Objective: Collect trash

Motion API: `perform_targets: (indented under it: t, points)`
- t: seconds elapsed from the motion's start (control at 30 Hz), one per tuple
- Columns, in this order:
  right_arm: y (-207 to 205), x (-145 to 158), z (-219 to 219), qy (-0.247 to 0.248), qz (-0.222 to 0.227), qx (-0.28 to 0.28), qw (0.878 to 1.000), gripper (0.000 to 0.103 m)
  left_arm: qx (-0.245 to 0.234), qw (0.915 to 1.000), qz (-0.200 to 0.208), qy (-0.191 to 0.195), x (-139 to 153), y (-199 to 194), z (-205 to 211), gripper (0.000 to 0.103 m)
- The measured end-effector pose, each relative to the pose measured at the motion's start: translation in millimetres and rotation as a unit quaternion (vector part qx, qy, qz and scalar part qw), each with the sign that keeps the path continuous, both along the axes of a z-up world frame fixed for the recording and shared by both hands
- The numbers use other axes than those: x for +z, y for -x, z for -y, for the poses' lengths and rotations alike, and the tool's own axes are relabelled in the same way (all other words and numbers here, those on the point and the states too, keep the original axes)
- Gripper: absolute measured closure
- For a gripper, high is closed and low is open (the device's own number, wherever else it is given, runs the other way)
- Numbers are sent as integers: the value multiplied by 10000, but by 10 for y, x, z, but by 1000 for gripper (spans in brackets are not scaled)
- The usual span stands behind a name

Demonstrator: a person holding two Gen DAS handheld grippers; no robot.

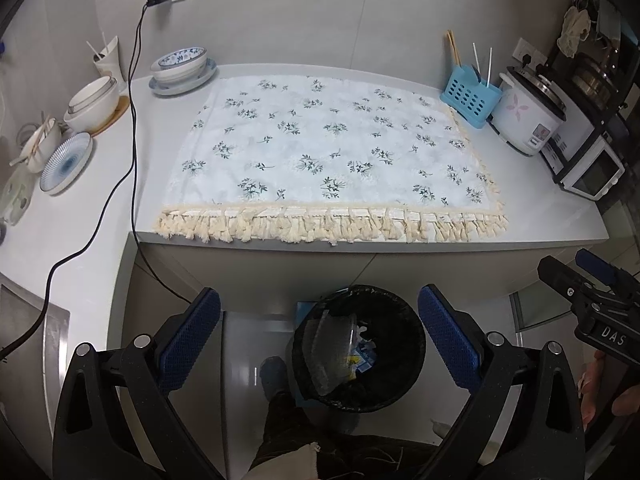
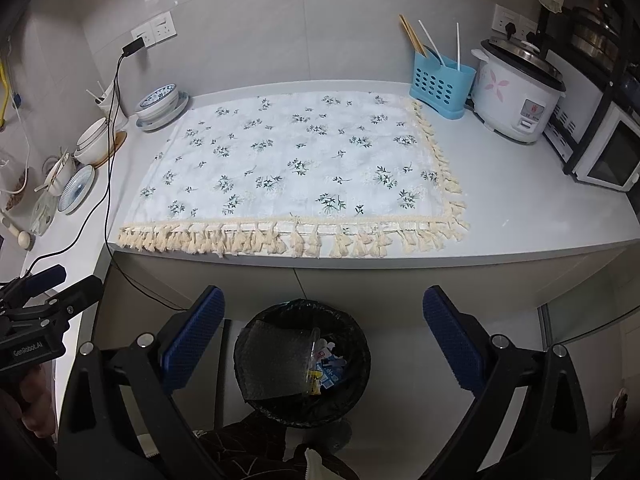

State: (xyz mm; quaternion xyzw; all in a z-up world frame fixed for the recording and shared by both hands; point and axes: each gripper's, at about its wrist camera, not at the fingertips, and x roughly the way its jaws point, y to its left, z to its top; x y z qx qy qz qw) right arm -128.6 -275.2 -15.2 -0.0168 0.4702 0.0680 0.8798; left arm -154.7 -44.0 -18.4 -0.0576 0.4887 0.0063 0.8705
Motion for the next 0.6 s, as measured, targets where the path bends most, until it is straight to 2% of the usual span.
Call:
perform_targets:
  t: [0.6]
  points:
    - [-24, -33, 19, -5, -24, -51, 10000, 8, 26, 10000, -76, -44, -22, -25, 25, 6]
